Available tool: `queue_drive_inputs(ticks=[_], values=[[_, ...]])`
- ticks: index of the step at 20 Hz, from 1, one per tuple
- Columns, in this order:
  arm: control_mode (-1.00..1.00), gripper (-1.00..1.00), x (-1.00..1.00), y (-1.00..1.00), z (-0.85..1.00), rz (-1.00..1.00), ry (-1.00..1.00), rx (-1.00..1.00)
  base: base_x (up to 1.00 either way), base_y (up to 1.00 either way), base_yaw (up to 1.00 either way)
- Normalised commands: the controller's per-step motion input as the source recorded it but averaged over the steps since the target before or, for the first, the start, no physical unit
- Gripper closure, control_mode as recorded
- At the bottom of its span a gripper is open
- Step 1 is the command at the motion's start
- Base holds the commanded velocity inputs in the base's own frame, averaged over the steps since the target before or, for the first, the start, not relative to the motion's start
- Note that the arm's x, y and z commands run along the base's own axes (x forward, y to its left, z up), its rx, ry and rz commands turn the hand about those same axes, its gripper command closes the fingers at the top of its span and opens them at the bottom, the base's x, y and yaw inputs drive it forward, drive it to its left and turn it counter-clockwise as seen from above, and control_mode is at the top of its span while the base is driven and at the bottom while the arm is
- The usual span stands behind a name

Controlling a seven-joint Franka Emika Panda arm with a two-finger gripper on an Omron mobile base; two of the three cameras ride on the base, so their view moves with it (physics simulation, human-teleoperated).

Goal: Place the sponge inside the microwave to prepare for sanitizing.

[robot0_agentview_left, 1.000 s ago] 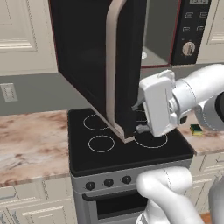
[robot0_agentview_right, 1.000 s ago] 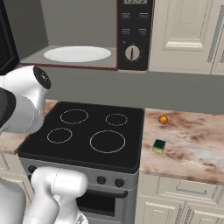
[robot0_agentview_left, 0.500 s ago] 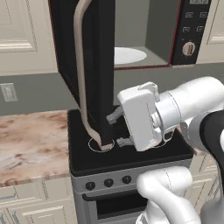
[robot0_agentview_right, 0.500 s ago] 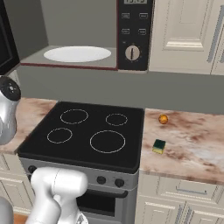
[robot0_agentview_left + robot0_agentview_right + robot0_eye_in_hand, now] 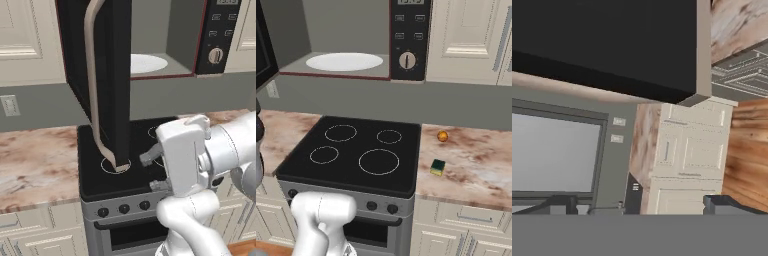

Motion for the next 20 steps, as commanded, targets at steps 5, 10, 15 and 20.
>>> queue_drive_inputs(ticks=[5, 10, 15, 20], values=[[-1.00, -1.00, -0.39, -0.93, -0.01, -0.02, -0.05, 0.00, 0.00, 0.00, 0.00], [-1.00, -1.00, 0.26, -0.90, 0.00, -0.02, -0.06, 0.00, 0.00, 0.00, 0.00], [-1.00, -1.00, 0.20, -0.32, 0.01, -0.13, -0.07, -0.04, 0.00, 0.00, 0.00], [-1.00, -1.00, 0.36, -0.39, -0.22, -0.17, -0.19, -0.24, 0.00, 0.00, 0.00]])
